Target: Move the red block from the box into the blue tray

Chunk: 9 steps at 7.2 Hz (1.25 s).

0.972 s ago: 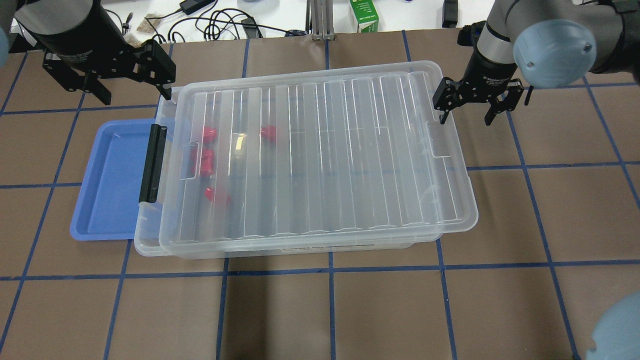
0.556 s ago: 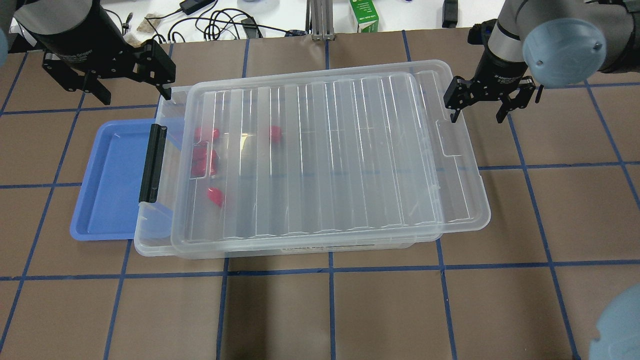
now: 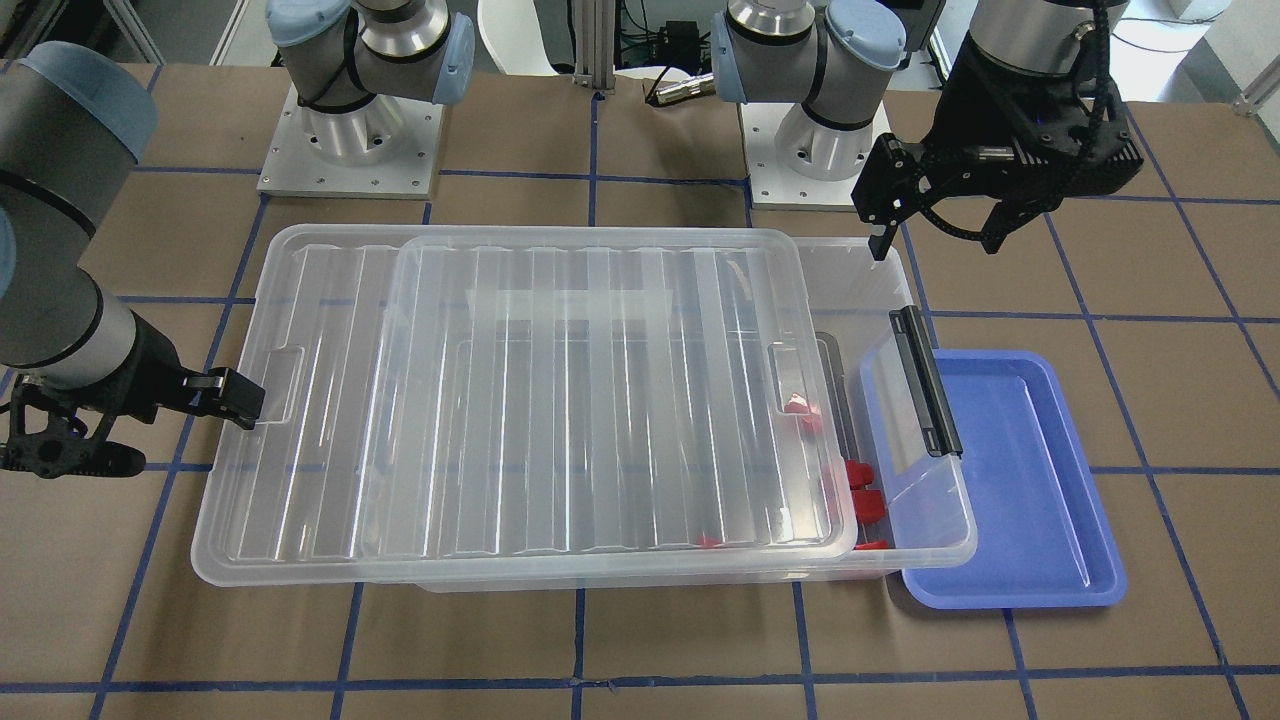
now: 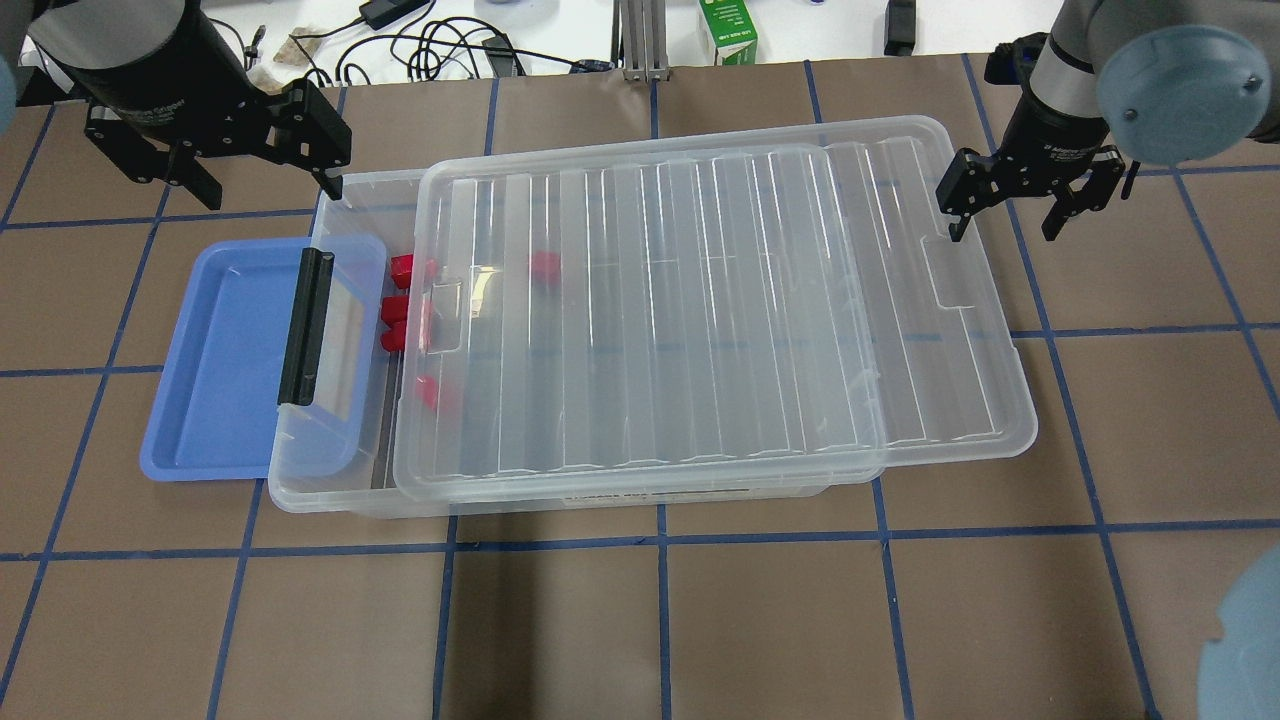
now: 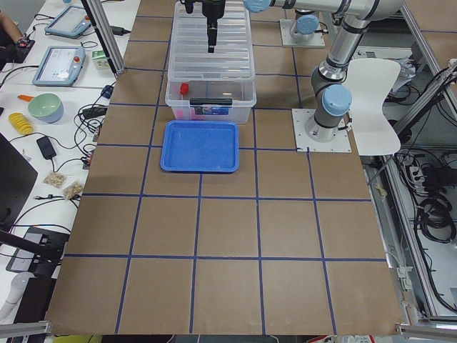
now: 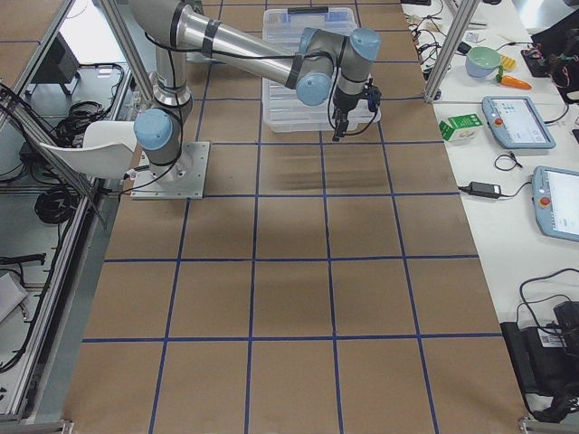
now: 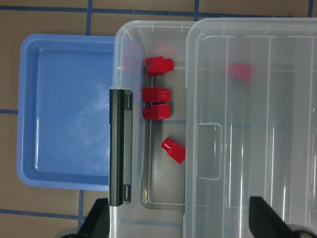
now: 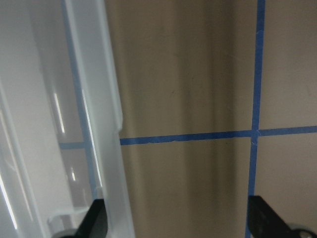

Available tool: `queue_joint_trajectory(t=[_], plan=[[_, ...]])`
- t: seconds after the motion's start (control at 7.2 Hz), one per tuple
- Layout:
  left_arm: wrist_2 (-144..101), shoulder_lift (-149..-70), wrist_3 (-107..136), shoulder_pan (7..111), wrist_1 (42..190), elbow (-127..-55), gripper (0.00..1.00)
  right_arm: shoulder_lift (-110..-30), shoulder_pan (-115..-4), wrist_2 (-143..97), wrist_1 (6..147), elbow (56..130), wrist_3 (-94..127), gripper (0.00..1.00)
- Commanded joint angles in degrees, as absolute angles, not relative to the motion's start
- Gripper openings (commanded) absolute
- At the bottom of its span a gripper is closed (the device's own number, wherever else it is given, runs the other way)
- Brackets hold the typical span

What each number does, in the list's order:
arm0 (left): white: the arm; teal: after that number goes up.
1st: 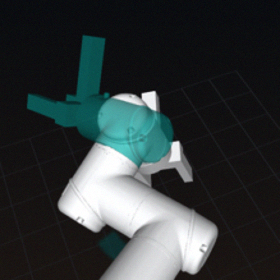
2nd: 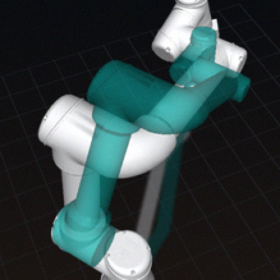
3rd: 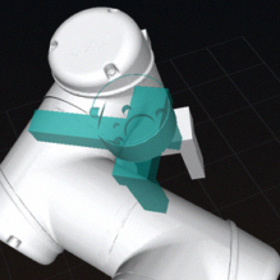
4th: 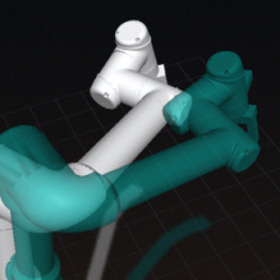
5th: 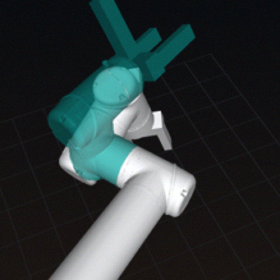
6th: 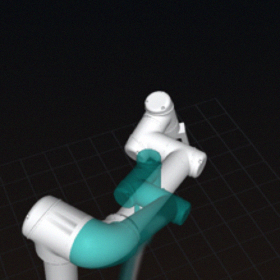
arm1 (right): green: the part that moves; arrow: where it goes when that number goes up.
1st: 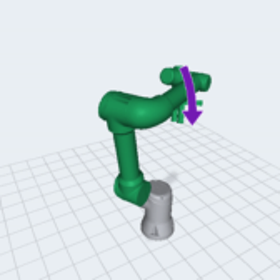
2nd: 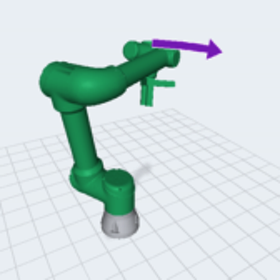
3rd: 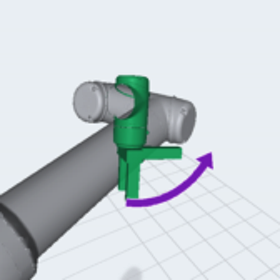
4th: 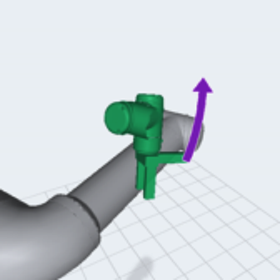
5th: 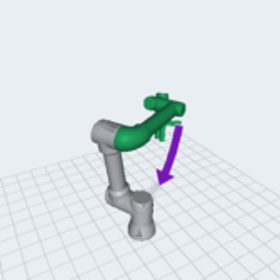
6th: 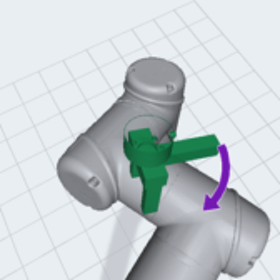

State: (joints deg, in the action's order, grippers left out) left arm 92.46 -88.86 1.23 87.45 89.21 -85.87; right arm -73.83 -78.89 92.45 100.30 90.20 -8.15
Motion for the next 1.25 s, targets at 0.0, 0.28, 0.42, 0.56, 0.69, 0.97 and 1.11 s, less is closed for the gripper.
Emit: queue_joint_trajectory(t=[0.0,0.28,0.42,0.56,0.69,0.97,1.11], plan=[[92.5,-88.9,1.2,87.5,89.2,-85.9,1.00,-73.8,-76.8,92.7,100.3,90.0,-11.2,1.00],[92.5,-88.9,1.3,87.5,89.2,-86.0,1.00,-73.8,-75.0,92.7,100.1,89.9,-12.6,1.00],[92.4,-88.9,1.5,87.5,89.2,-86.0,1.00,-73.8,-74.7,93.9,100.4,89.9,-13.4,1.00],[92.4,-88.9,1.5,87.5,89.2,-86.0,1.00,-73.8,-74.4,94.1,100.3,89.7,-14.0,1.00],[92.4,-88.9,1.5,87.5,89.2,-86.0,1.00,-73.8,-74.4,94.3,100.4,89.7,-14.1,1.00],[92.4,-88.9,1.5,87.6,89.2,-86.0,1.00,-73.8,-73.1,94.7,100.4,89.8,-15.0,1.00],[92.3,-88.9,1.8,87.7,89.2,-86.0,1.00,-73.9,-72.4,94.9,100.3,89.7,-15.1,1.00]])
